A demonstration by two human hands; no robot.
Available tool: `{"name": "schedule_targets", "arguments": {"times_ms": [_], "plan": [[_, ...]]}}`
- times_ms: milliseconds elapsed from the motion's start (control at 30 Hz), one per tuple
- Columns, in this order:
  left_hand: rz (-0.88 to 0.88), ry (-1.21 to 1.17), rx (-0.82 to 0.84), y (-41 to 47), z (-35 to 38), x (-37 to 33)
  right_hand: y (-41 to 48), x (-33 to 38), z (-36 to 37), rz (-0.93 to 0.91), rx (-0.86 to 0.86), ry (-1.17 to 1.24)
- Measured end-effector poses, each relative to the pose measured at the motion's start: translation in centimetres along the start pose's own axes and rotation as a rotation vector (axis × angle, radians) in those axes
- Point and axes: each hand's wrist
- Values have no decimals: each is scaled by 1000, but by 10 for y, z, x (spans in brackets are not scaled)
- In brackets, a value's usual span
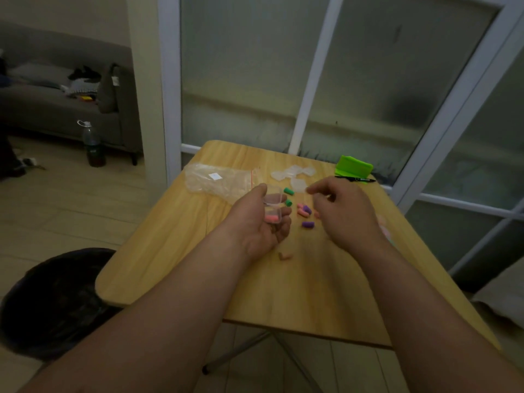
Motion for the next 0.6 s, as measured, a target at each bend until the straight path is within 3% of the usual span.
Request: {"name": "schedule_targets", "arguments": {"times_ms": [100,200,600], "plan": [[23,-7,-42,2,-3,-3,5,-25,-8,124,-48,-70],[18,-5,-57,4,-6,-4,5,-43,1,186,24,-154],[19,-11,-60,12,-6,-4,16,-28,34,183,150,-379]]}}
Point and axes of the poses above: each hand's wrist, its own y-axis towards the middle knuckle, its own z-axis out of the palm, x = y × z, and after that the axes turned 8 degrees about x, right-handed
